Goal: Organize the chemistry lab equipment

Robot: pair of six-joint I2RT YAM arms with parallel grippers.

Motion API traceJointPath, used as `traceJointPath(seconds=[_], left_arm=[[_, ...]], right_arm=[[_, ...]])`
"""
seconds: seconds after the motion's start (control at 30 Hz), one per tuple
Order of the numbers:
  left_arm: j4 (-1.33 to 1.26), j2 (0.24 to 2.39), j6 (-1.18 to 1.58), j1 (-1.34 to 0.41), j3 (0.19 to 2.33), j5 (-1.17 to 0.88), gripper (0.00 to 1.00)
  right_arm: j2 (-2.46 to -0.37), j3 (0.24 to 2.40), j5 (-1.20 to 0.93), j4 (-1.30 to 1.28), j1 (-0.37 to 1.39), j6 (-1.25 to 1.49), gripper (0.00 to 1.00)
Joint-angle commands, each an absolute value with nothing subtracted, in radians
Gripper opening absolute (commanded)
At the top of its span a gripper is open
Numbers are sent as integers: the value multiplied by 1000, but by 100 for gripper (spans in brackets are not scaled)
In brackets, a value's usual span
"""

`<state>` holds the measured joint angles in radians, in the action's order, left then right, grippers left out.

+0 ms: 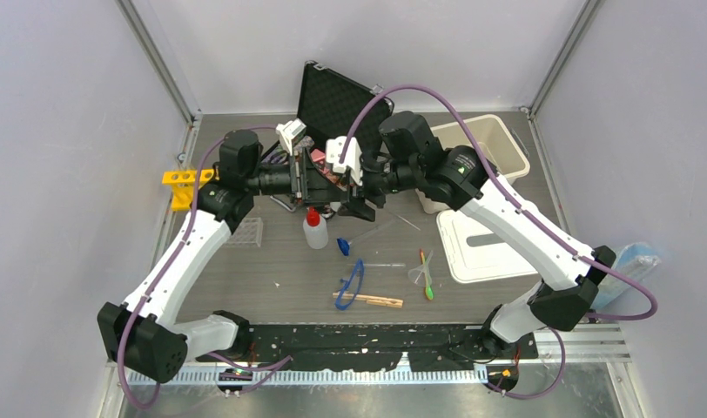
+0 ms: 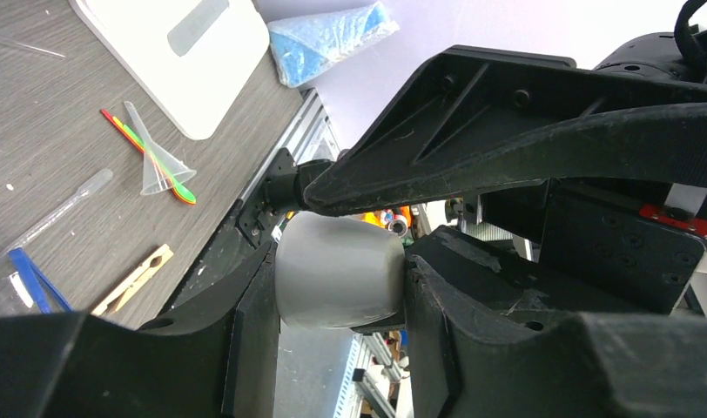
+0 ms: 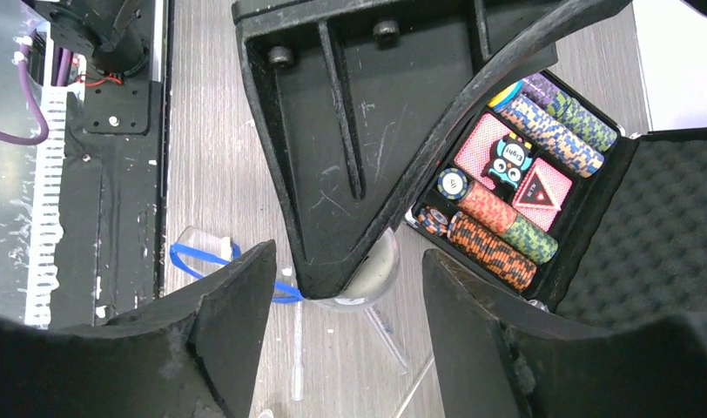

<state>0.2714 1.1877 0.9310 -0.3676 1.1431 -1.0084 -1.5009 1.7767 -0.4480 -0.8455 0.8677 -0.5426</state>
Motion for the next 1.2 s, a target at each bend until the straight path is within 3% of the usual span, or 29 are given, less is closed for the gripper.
traceJointPath(seconds=[0.0, 0.27, 0.37, 0.67, 0.83, 1.0, 1.17], left_arm=[[261, 1193, 923, -374, 1188, -1008, 0], [252, 1196, 936, -374, 1190, -1016, 2], [243, 1195, 942, -370, 1189, -1022, 24], [231, 1185, 956, -321, 1192, -1014, 68], [237, 1176, 956, -297, 1174, -1001, 99], [300, 1170, 893, -209, 1195, -979, 100], [436, 1155, 707, -122, 1284, -923, 100]], right_arm=[[-1510, 1806, -461, -797, 873, -527, 65], [-1513, 1794, -456, -784, 873, -523, 39], [-1506, 1786, -454, -788, 873, -529, 29], [-1472, 1733, -424, -798, 851, -552, 9], [-1461, 1720, -424, -798, 809, -539, 5], [-1447, 1709, -419, -797, 693, -509, 5], [-1459, 1668, -379, -747, 422, -478, 5]])
